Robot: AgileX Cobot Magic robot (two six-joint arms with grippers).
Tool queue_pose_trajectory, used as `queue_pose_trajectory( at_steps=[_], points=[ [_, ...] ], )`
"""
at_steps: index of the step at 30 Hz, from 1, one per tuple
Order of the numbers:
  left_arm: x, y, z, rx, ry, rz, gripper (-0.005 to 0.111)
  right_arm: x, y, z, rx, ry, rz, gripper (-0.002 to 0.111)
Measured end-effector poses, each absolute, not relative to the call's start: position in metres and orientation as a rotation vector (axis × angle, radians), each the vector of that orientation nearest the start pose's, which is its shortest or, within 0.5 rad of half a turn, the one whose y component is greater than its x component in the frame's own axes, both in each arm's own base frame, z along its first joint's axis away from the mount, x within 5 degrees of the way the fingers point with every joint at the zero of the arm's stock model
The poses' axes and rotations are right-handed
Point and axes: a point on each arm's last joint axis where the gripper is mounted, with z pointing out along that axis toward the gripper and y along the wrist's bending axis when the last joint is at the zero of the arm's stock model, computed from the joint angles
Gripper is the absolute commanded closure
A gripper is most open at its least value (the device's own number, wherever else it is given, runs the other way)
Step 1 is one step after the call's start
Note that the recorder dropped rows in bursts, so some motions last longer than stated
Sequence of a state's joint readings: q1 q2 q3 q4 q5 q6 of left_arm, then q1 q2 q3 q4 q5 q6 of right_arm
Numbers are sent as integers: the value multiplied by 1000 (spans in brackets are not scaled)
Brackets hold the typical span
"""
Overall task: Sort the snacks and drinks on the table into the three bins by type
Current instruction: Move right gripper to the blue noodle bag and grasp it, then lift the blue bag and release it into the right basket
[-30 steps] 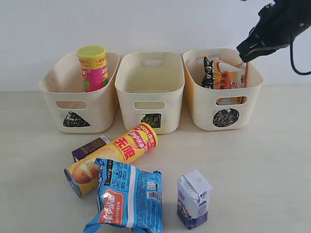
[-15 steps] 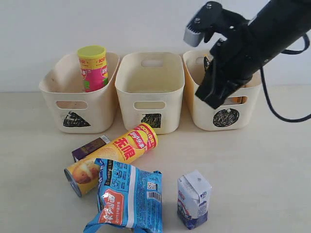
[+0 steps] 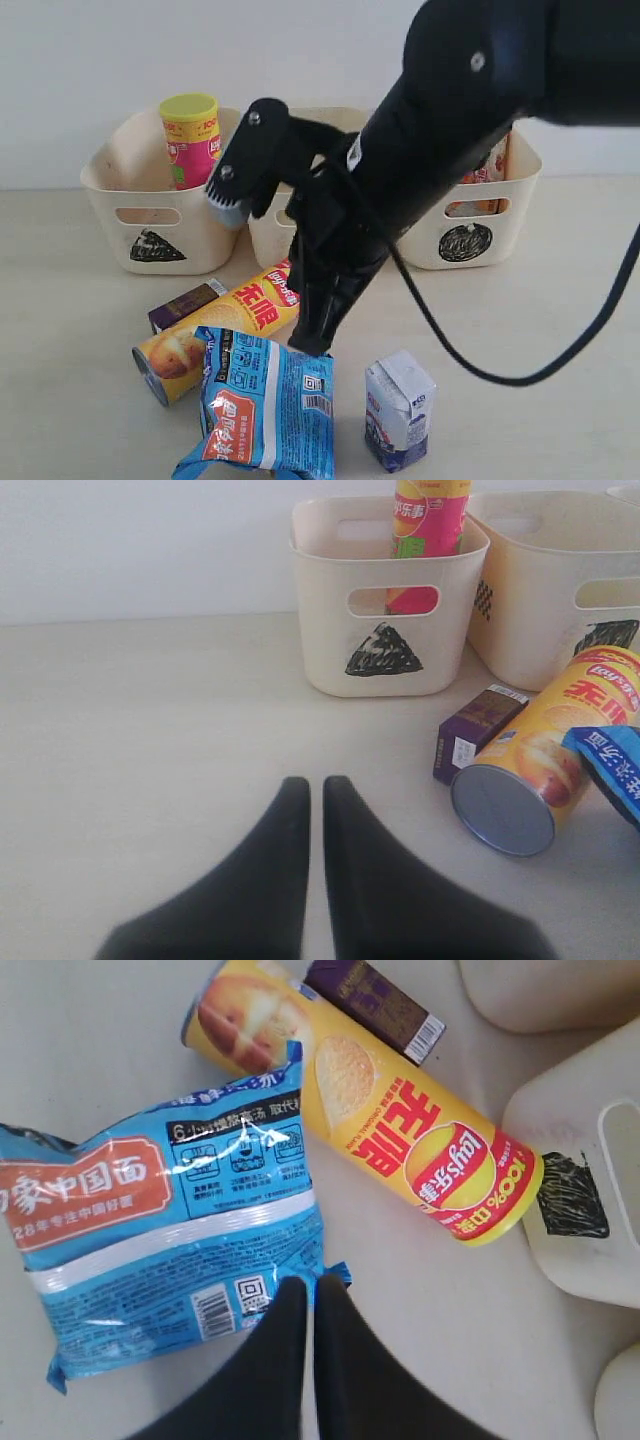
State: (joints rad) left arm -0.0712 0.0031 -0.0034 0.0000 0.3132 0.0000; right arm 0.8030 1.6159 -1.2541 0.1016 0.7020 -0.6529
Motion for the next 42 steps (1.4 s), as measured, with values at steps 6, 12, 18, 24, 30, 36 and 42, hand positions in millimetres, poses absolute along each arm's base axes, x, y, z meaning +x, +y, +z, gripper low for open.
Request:
queue_pose_trajectory(
  at_steps=[6, 12, 18, 24, 30, 36, 42],
  points=[
    [54, -4, 186, 64, 1796, -51, 103, 211, 278, 255, -1585, 1901, 135, 109],
    [54, -4, 186, 64, 1796, -51, 103, 171, 299, 243, -1688, 1756, 63, 109],
    [54, -4, 186, 64, 1796, -51, 103, 145, 311, 236, -1612, 1756, -135, 109],
    [54, -4, 186, 64, 1796, -51, 103, 125, 333, 197, -1678, 1708, -281, 74],
    [54, -4, 186, 64, 1796, -51, 103, 121, 339, 187, -1585, 1810, -172, 6],
    [54, -4, 186, 64, 1796, -51, 103, 129, 337, 170, -1504, 1864, -299, 10],
    [54, -4, 186, 64, 1796, -51, 103, 143, 340, 146, -1451, 1855, -366, 10]
  ],
)
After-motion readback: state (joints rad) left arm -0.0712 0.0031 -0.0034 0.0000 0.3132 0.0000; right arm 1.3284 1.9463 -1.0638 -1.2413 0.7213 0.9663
